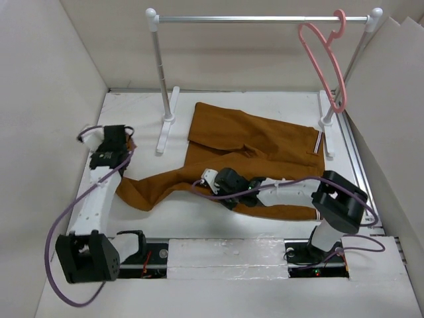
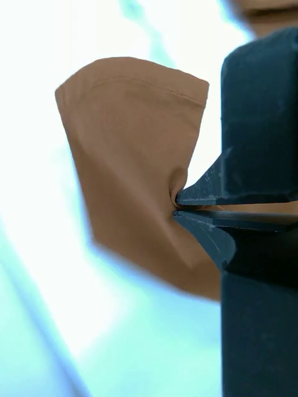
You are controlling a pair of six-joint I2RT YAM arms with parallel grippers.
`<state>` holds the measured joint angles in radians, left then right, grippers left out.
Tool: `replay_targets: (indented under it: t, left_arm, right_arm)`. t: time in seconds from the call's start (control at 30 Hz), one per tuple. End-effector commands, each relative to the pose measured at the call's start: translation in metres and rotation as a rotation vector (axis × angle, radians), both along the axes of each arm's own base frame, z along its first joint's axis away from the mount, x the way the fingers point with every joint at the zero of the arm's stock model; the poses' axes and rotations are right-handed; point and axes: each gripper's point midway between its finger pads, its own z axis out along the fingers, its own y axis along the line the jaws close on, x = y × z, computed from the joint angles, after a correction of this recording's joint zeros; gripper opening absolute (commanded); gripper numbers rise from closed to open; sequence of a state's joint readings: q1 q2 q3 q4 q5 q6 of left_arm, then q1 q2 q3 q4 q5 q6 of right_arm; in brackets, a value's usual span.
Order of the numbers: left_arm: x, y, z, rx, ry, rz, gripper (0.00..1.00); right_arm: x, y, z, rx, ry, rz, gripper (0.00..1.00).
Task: Place the trousers on the hanger
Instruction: Flatten out the trousers at the center of the board.
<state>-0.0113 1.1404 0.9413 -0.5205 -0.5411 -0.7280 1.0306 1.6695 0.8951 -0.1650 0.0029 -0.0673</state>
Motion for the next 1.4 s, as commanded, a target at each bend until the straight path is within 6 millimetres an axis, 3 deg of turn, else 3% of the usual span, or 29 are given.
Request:
replay_targets:
  t: [0.0,0.03,0.13,0.2,0.23,0.27,0.3,0.33,0.43,0.47,0.57,0.6,0.67,0.7,0.73,0.77,0.8,0.83,0.9,0.93,0.97,1.0,1.03,1.07,1.1,1.2,1.3,1.37]
  left_arm:
    - [-0.044,0.061,0.026,0.054,-0.122,0.287,0.0]
    - [-0.052,0.08,0.03,0.049,-0.144,0.345,0.0]
    - [-0.048,0.085,0.024,0.025,-0.084,0.355,0.0]
    - [-0.047,0.088,0.018,-0.031,-0.08,0.368,0.23]
    - [-0.038,0.079,0.013,-0.112,-0.101,0.307,0.4]
    - [-0.039,0.092,0.015,-0.136,-0.144,0.331,0.67]
    - [-0.039,0.09,0.015,-0.162,-0.164,0.307,0.76]
    - [-0.033,0.084,0.017,-0.193,-0.187,0.278,0.84]
    - [-0.015,0.062,0.035,-0.226,-0.257,0.164,0.85]
    - [-0.008,0.054,0.043,-0.231,-0.286,0.107,0.78]
    - [0.025,-0.014,0.051,-0.357,-0.339,-0.222,0.58]
    - [0.032,-0.055,0.044,-0.396,-0.319,-0.348,0.55]
    - [0.038,-0.09,0.039,-0.394,-0.283,-0.434,0.49]
    - [0.042,-0.106,0.03,-0.399,-0.246,-0.468,0.49]
    - [0.042,-0.135,0.026,-0.412,-0.226,-0.544,0.5]
    - [0.044,-0.158,0.014,-0.448,-0.184,-0.61,0.54]
    - [0.046,-0.158,0.002,-0.454,-0.149,-0.603,0.54]
    - [0.045,-0.182,-0.002,-0.499,-0.137,-0.686,0.6]
    - [0.048,-0.199,-0.033,-0.523,-0.031,-0.73,0.64]
    - [0.05,-0.207,-0.041,-0.524,-0.009,-0.759,0.67]
    - [0.051,-0.212,-0.051,-0.527,0.021,-0.776,0.69]
    - [0.053,-0.216,-0.072,-0.545,0.077,-0.781,0.69]
    - [0.055,-0.224,-0.077,-0.573,0.082,-0.818,0.7]
    - [0.056,-0.226,-0.086,-0.58,0.108,-0.828,0.7]
    - [0.061,-0.228,-0.099,-0.585,0.143,-0.835,0.7]
    - [0.07,-0.231,-0.117,-0.582,0.18,-0.847,0.7]
    - [0.072,-0.236,-0.129,-0.597,0.2,-0.878,0.68]
    - [0.074,-0.236,-0.132,-0.595,0.197,-0.88,0.65]
  right_arm:
    - [-0.04,-0.027,-0.013,-0.06,0.067,0.005,0.0]
    - [-0.058,-0.038,-0.019,-0.088,0.083,0.031,0.0]
    - [-0.085,-0.048,-0.007,-0.054,0.134,0.031,0.0]
    - [-0.097,-0.06,-0.004,-0.049,0.154,0.028,0.0]
    - [-0.1,-0.064,-0.004,-0.051,0.165,0.026,0.01]
    - [-0.102,-0.068,-0.002,-0.052,0.167,0.025,0.04]
    - [-0.104,-0.071,0.002,-0.05,0.17,0.022,0.12]
    - [-0.104,-0.071,0.005,-0.05,0.17,0.022,0.36]
    - [-0.103,-0.067,0.026,-0.041,0.16,0.054,0.67]
    - [-0.101,-0.064,0.034,-0.033,0.148,0.061,0.7]
    - [-0.089,-0.053,0.072,0.019,0.082,0.066,0.73]
    - [-0.077,-0.048,0.09,0.052,0.051,0.05,0.72]
    - [-0.063,-0.043,0.112,0.1,0.014,0.027,0.53]
    - [-0.055,-0.04,0.123,0.128,-0.006,0.014,0.39]
    - [-0.034,-0.04,0.136,0.153,-0.048,-0.046,0.11]
    - [-0.011,-0.04,0.149,0.169,-0.096,-0.068,0.0]
    - [-0.01,-0.04,0.15,0.168,-0.103,-0.061,0.0]
    - [0.011,-0.041,0.167,0.199,-0.133,-0.1,0.0]
    - [0.038,-0.038,0.168,0.191,-0.156,-0.129,0.01]
    - [0.047,-0.034,0.17,0.202,-0.144,-0.122,0.2]
    - [0.07,-0.034,0.186,0.226,-0.168,-0.153,0.3]
    - [0.084,-0.03,0.172,0.188,-0.147,-0.155,0.39]
    - [0.095,-0.029,0.172,0.181,-0.146,-0.167,0.52]
    - [0.109,-0.032,0.169,0.163,-0.153,-0.189,0.56]
    - [0.127,-0.025,0.163,0.137,-0.161,-0.198,0.57]
    - [0.169,-0.032,0.143,0.06,-0.196,-0.279,0.62]
    - [0.194,-0.037,0.121,0.017,-0.152,-0.307,0.62]
    - [0.195,-0.035,0.104,-0.01,-0.125,-0.297,0.62]
